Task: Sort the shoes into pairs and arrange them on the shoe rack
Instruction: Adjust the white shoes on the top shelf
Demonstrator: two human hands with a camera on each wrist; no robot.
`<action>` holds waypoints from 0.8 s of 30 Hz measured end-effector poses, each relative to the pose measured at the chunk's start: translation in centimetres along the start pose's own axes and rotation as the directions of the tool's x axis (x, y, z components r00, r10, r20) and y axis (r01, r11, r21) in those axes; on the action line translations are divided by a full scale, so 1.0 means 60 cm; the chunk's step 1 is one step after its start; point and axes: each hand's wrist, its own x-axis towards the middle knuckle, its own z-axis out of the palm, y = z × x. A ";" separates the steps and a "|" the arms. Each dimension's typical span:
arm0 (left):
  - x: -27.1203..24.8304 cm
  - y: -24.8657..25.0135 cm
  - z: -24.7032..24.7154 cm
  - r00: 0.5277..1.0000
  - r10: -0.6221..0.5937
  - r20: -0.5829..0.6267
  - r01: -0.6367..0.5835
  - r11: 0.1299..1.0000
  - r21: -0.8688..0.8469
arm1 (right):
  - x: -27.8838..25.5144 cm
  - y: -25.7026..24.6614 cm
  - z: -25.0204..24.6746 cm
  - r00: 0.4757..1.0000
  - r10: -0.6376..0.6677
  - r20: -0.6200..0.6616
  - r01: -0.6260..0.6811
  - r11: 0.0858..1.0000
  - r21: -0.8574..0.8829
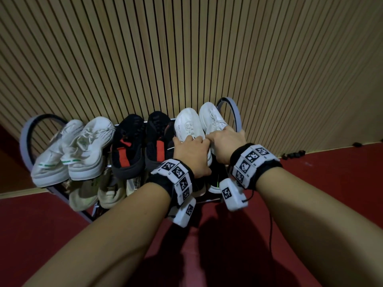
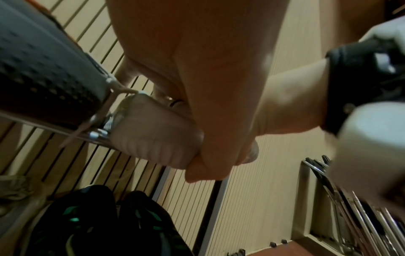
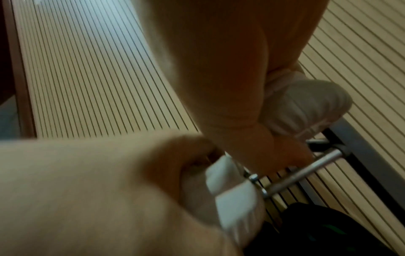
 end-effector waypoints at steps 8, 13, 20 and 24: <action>-0.004 -0.013 0.008 0.998 0.018 -0.053 -0.016 0.999 0.045 | 0.013 -0.003 -0.002 0.999 -0.019 0.047 0.020 1.000 -0.008; -0.005 -0.020 0.010 0.994 0.025 -0.107 -0.026 1.000 -0.009 | 0.004 0.013 0.002 1.000 0.007 -0.030 -0.004 0.992 0.122; -0.017 -0.030 -0.001 0.985 -0.029 -0.170 0.007 0.991 -0.134 | -0.006 0.020 -0.024 0.965 0.212 -0.155 -0.102 0.845 0.524; -0.029 -0.034 -0.017 0.959 -0.174 -0.222 0.095 0.941 -0.325 | -0.007 0.015 -0.036 0.936 0.298 -0.188 -0.098 0.731 0.675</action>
